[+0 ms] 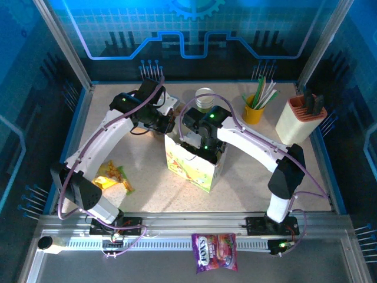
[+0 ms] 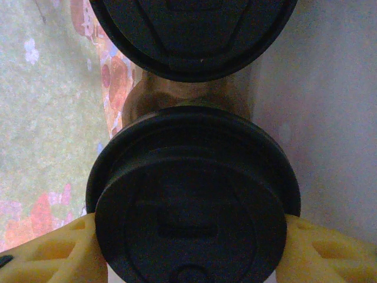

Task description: Pack the takeout coffee

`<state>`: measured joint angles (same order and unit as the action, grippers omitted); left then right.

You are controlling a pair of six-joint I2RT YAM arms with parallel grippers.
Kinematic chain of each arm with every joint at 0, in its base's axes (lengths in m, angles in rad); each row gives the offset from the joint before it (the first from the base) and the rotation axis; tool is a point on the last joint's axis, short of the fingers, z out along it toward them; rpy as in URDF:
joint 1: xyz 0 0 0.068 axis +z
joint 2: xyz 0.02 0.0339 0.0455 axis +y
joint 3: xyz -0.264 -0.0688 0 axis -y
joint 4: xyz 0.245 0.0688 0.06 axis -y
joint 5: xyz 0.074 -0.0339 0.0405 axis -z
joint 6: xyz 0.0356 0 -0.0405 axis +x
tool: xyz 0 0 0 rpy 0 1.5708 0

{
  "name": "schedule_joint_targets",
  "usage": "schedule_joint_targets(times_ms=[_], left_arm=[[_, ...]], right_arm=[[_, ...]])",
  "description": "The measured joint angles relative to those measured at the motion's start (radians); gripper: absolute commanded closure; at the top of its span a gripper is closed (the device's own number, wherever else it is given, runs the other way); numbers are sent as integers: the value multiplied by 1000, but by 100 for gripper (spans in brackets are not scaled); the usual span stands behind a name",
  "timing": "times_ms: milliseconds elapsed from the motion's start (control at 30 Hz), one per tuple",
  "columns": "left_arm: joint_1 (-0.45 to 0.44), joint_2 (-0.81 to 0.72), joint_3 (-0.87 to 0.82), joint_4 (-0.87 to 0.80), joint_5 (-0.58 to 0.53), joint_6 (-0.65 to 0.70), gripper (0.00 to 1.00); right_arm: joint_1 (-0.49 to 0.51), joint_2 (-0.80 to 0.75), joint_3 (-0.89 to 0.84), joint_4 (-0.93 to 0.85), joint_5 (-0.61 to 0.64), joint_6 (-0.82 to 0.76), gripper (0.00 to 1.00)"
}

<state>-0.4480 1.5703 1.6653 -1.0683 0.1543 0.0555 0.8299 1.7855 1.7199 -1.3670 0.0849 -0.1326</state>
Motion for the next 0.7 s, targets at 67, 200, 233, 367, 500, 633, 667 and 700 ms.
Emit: schedule_joint_targets(times_ms=[67,200,233,367,500,633,667,700], left_arm=[[0,0,0,0,0,0,100],[0,0,0,0,0,0,100],[0,0,0,0,0,0,100],[0,0,0,0,0,0,100],[0,0,0,0,0,0,100],[0,0,0,0,0,0,100],[0,0,0,0,0,0,100],[0,0,0,0,0,0,100]], right_arm=[[0,0,0,0,-4,0,64],[0,0,0,0,-15,0,64],[0,0,0,0,-16,0,64],[-5,0,-2,1,-23,-4,64],[-11,-1,-19,9,-33,-4,64],[-13,-1,-24,11,-39,-7,64],[-13,-1,-24,11,-41,-7,64],[-13,-1,-24,13,-41,-7,64]])
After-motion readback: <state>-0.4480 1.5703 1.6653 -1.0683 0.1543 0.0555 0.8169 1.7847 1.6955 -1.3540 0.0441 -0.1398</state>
